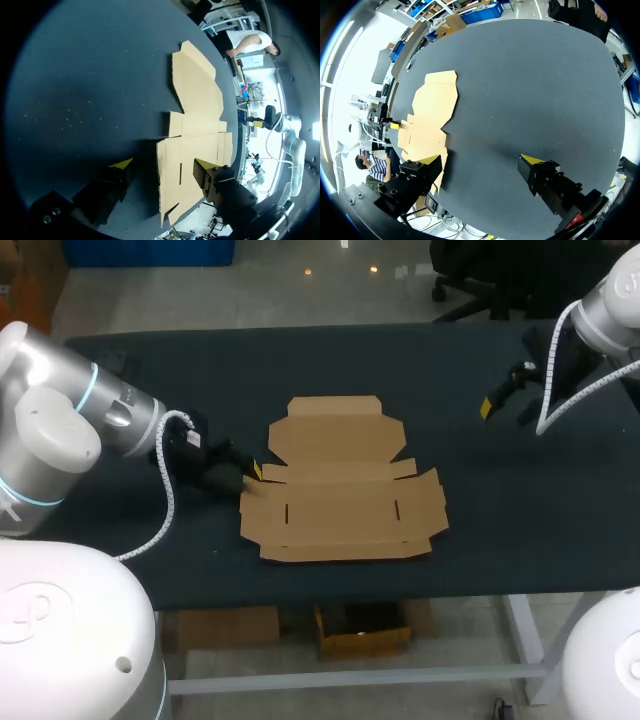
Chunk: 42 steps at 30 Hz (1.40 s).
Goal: Assemble the packaging by folding the flat box into shape, placing the metal phone stand inside, and closing the box properly
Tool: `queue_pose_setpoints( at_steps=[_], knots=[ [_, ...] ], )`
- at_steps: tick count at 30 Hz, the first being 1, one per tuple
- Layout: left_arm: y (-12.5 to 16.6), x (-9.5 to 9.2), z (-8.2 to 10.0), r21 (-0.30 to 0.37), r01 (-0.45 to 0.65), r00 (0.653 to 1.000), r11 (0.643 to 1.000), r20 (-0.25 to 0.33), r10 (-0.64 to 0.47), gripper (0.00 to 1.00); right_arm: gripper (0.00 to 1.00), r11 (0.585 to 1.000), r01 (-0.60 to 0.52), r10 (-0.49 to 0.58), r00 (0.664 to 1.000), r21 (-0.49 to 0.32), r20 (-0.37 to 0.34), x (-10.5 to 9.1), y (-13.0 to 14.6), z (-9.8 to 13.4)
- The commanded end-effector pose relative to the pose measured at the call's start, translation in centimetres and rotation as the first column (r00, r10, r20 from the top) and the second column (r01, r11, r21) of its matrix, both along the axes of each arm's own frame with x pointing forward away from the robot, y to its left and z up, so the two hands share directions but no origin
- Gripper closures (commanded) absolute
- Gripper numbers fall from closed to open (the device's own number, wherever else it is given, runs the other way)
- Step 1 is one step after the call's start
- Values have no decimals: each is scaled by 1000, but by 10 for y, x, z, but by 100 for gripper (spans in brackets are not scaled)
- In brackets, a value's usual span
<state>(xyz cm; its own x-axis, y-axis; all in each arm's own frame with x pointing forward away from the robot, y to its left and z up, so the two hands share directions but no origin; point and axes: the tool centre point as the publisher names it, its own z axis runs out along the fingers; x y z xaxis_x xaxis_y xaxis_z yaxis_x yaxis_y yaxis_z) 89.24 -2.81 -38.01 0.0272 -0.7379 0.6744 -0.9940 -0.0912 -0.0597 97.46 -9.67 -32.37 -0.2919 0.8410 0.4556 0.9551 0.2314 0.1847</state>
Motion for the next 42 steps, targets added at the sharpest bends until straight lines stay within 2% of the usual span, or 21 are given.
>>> queue_pose_setpoints(
  at_steps=[1, 4, 12, 22, 28, 29, 30, 32, 34, 35, 36, 38, 39, 40, 42],
  knots=[
    [8, 2, 19, 24, -16, 1000, 1000, -6, 16, 0, 0, 1000, 2, -2, 1000, 6, 7, -5, 0, 0],
    [17, 7, 28, 33, -39, 999, 999, 3, 39, 0, 0, 1000, 6, -6, 1000, 4, 12, -7, 0, 2],
    [31, 15, 46, 31, -55, 995, 998, 84, 53, 0, 0, 999, 48, -48, 999, -19, 19, -15, 5, -1],
    [39, 30, 60, 73, -69, 991, 995, 116, 61, 0, 0, 993, 112, -111, 993, -28, 26, -21, 21, 0],
    [42, 44, 69, 111, -63, 991, 992, 123, 50, 0, 0, 992, 126, -126, 992, -27, 0, -28, 31, -1],
    [43, 46, 72, 112, -63, 991, 992, 124, 49, 4, 0, 992, 126, -126, 992, -28, -2, -28, 32, -1],
    [43, 48, 74, 117, -65, 991, 991, 127, 50, 16, 0, 991, 128, -129, 992, -32, -3, -29, 34, -1],
    [44, 50, 78, 121, -67, 990, 990, 135, 50, 48, 0, 991, 135, -135, 991, -25, -4, -31, 35, -2],
    [44, 51, 81, 129, -65, 989, 990, 143, 46, 66, 0, 987, 160, -160, 987, -30, -8, -32, 36, -3],
    [44, 51, 82, 132, -63, 988, 989, 145, 44, 87, 0, 987, 162, -163, 987, -19, -11, -33, 37, -5],
    [43, 51, 84, 137, -60, 988, 989, 148, 40, 100, 0, 986, 164, -165, 986, -18, -11, -34, 38, -6],
    [43, 52, 85, 146, -56, 988, 988, 149, 33, 100, 2, 983, 180, -181, 983, -15, -16, -35, 40, -8],
    [43, 52, 86, 149, -51, 989, 987, 147, 29, 100, 7, 982, 188, -188, 982, -9, -20, -35, 40, -10],
    [43, 53, 87, 153, -50, 989, 987, 144, 28, 100, 16, 981, 195, -195, 981, -7, -23, -36, 41, -11],
    [43, 53, 87, 159, -50, 990, 986, 137, 28, 100, 54, 979, 205, -205, 978, -1, -28, -36, 41, -13]
  ],
)
